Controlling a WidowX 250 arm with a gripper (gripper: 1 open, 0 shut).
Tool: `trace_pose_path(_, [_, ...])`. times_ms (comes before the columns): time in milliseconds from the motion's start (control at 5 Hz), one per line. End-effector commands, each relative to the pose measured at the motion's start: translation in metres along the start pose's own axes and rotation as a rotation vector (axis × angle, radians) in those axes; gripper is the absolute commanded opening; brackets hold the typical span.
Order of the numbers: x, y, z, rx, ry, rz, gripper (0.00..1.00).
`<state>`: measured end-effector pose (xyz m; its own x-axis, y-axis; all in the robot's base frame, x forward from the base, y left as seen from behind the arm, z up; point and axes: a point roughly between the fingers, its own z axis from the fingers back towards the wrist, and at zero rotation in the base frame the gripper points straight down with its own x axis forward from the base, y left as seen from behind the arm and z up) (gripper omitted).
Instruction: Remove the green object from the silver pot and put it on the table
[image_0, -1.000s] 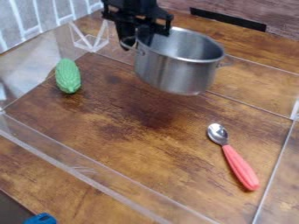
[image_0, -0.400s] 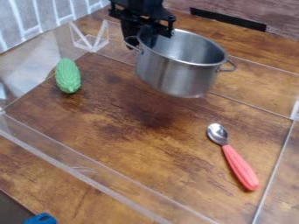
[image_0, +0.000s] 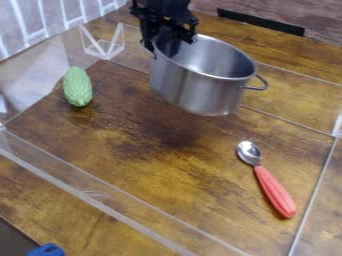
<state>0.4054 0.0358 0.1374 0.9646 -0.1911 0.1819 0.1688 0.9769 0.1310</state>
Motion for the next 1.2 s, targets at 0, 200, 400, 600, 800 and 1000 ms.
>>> trace_pose_path(0, [0.010, -0.007, 0.036, 0.050, -0.092, -0.001, 0.00])
trace_pose_path(200, [0.008, -0.016, 0.035, 0.081, -0.083, 0.003, 0.00])
trace_pose_path(400, [-0.003, -0.009, 0.039, 0.082, -0.109, -0.134, 0.00])
trace_pose_path(600, [-0.019, 0.025, 0.014, 0.073, -0.092, -0.059, 0.00])
trace_pose_path(800, [-0.035, 0.064, -0.011, 0.064, -0.089, 0.032, 0.00])
trace_pose_path(1000, [-0.041, 0.069, -0.028, 0.051, -0.086, 0.041, 0.00])
